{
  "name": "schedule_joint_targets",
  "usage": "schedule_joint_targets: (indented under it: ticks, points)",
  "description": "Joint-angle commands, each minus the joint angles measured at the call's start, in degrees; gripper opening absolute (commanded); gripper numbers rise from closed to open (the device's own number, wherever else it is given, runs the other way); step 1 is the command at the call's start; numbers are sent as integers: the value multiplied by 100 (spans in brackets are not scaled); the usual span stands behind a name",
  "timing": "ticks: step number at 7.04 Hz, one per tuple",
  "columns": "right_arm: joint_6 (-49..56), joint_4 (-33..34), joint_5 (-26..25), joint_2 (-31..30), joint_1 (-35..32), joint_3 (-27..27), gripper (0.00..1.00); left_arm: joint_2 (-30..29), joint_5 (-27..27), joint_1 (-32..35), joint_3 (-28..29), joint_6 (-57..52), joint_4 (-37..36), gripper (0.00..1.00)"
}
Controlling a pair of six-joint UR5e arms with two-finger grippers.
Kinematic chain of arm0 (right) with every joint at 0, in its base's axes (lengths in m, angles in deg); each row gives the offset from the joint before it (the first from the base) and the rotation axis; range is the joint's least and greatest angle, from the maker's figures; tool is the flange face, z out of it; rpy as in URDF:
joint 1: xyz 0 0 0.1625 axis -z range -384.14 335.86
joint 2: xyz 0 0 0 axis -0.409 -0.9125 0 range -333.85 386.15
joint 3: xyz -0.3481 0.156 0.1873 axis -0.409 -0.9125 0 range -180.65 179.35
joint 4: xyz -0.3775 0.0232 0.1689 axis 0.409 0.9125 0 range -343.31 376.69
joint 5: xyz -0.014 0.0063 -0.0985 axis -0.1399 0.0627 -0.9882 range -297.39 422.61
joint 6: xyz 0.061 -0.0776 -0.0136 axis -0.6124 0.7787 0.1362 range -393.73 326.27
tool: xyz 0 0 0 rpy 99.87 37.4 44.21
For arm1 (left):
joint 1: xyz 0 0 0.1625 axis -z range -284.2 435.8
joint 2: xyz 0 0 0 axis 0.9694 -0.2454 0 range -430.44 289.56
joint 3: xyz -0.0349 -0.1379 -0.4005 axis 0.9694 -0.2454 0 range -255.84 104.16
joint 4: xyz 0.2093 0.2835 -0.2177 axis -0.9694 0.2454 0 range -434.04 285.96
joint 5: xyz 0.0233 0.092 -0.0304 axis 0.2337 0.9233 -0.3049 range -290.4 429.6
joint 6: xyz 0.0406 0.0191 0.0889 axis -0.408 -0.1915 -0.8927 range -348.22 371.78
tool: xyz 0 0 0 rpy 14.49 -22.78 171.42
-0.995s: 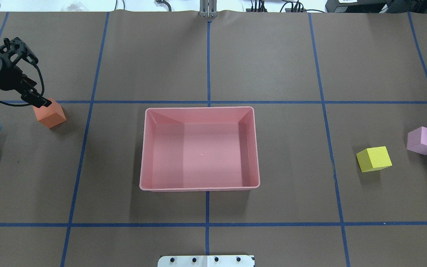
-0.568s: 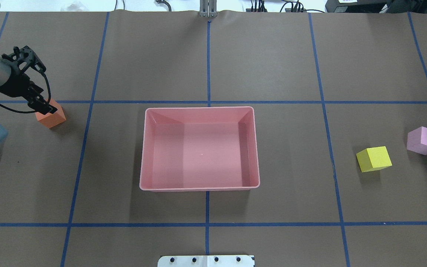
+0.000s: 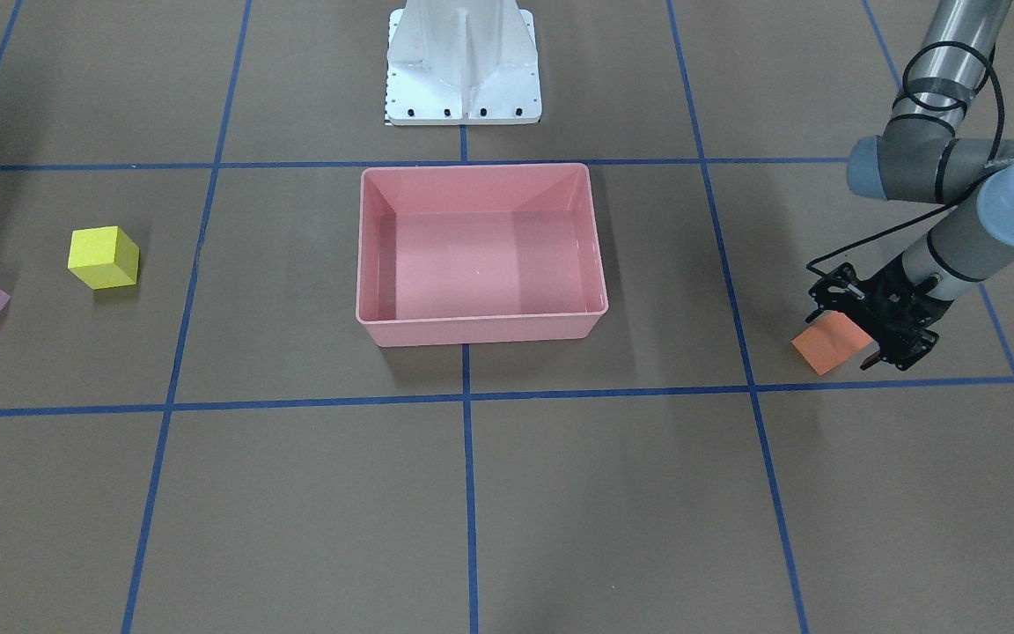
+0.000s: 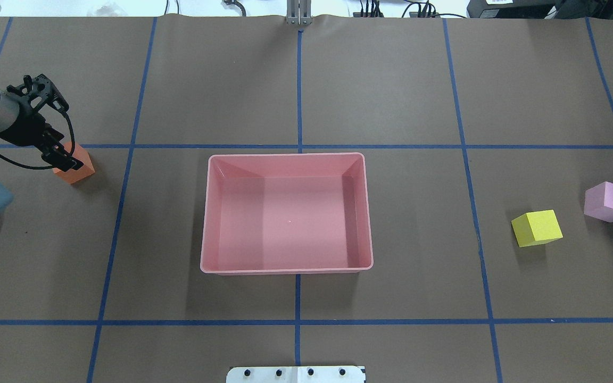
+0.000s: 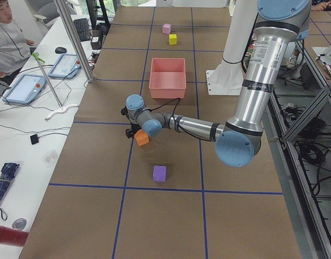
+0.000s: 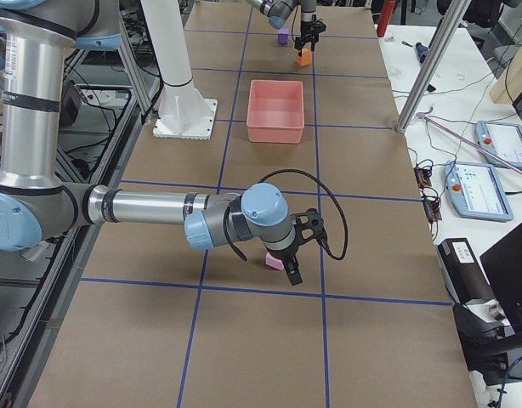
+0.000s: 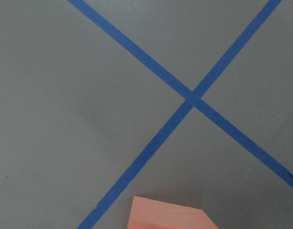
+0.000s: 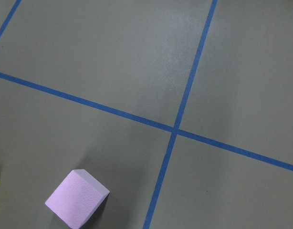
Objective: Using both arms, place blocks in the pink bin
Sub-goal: 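Lower the left gripper onto the orange cube and close it, then lift the orange cube with the left gripper and carry it over the pink bin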
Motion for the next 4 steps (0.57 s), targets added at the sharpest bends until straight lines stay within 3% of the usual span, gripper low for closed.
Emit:
schedule_joint_targets:
  ticks: [1, 3, 4]
  points:
    - [-1, 5, 8, 0, 0, 0, 100, 34, 9, -151, 18, 37, -9, 100]
    - [-1, 5, 8, 0, 0, 0, 100, 78, 9, -205, 35, 46, -9, 96]
    - [-1, 5, 8, 0, 0, 0, 99, 78, 53, -205, 123, 38, -9, 78]
